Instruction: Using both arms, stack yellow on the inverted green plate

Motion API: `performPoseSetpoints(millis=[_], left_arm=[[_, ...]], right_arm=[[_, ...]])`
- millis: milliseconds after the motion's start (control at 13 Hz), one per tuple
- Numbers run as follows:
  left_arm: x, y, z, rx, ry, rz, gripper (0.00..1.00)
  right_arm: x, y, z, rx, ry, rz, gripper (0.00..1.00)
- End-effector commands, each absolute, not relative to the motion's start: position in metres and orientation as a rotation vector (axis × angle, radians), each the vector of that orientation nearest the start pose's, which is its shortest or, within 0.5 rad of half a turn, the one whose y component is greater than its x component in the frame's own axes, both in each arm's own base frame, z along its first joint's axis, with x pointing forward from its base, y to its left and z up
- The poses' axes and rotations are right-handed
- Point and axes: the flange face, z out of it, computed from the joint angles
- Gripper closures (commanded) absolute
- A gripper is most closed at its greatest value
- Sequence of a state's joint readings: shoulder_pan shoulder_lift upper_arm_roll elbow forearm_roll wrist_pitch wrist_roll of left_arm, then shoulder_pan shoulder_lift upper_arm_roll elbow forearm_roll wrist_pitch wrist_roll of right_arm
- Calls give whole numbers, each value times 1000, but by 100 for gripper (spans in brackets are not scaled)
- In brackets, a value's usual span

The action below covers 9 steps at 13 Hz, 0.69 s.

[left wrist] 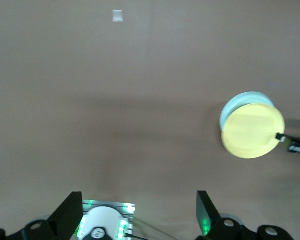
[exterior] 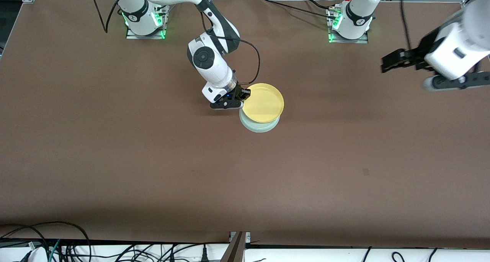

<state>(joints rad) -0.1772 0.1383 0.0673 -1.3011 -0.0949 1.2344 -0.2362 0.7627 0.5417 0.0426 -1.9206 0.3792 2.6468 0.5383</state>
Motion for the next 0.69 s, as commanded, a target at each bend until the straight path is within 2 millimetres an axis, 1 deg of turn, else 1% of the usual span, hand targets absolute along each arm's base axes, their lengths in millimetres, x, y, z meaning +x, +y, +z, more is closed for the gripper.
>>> performPoseSetpoints(millis=[0,77,154,231,308,385,462,538,615], left_arm=[[513,-59,623,-3140,16,215,0],[510,-52,616,-3140,42,185,0],[508,-37,612,-3140,42,160,0],[512,-26,605,-3143,90,129,0],[520,-9,601,-3138,140,59,0],[527,0,592,-3133,187,11,0],[530,8,583,-3132,176,-16,0],[529,13,570,-3131,167,-16,0],[529,13,567,-3131,167,-14,0]], right_arm=[[459,449,209,-2840,111,-40,100],[462,448,208,-2837,109,-57,100],[464,447,208,-2835,111,-59,100],[465,447,209,-2834,113,-61,100],[465,447,209,-2834,113,-61,100],[464,448,208,-2835,113,-59,100],[465,447,209,-2834,132,-59,74],[466,449,211,-2829,138,-64,1],[473,449,219,-2820,135,-76,0]])
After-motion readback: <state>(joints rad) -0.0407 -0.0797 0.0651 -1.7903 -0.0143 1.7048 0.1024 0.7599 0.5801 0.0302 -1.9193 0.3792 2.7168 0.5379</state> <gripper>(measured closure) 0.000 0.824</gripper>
